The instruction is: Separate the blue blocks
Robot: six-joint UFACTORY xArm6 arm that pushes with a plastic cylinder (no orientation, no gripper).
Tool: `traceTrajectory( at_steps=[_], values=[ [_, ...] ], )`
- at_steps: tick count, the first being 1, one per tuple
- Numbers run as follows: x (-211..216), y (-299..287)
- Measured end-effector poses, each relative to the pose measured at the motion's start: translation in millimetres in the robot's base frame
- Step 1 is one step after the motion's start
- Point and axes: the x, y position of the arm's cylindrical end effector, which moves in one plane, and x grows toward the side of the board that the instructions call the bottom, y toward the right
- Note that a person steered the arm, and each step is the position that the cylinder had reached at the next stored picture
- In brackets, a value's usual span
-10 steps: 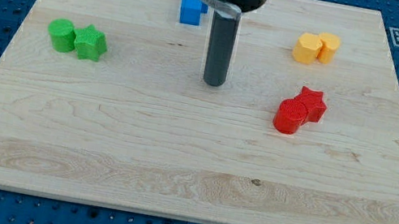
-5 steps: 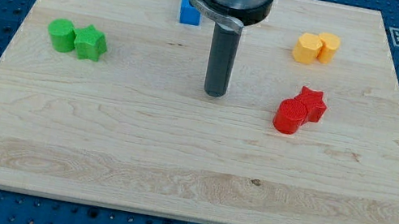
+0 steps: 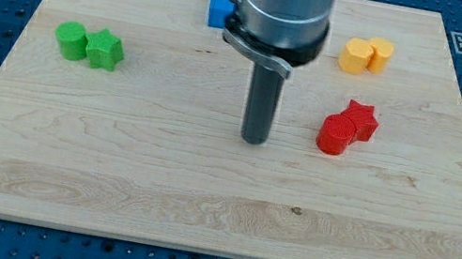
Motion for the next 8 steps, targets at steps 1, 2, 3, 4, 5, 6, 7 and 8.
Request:
traceTrajectory(
  at_steps=[1,2,3,4,5,6,7,8],
  values=[
    [9.9,8.9],
    [9.9,8.9],
    [-4.2,13.4],
    [-28.5,16.0],
    [-60.2,15.7],
    [-81.9,4.4],
    [-96.6,-15.3],
    [-110.2,-28.0]
  ],
)
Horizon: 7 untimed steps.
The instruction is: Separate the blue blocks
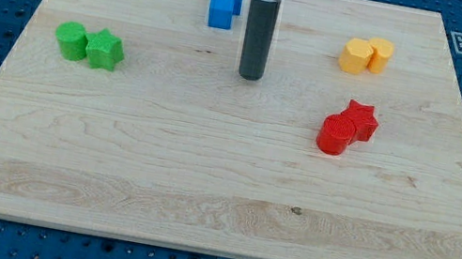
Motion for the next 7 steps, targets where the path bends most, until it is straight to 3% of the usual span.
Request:
traceTrajectory(
  at_steps=[7],
  values=[
    [-12.2,3.3]
  ],
)
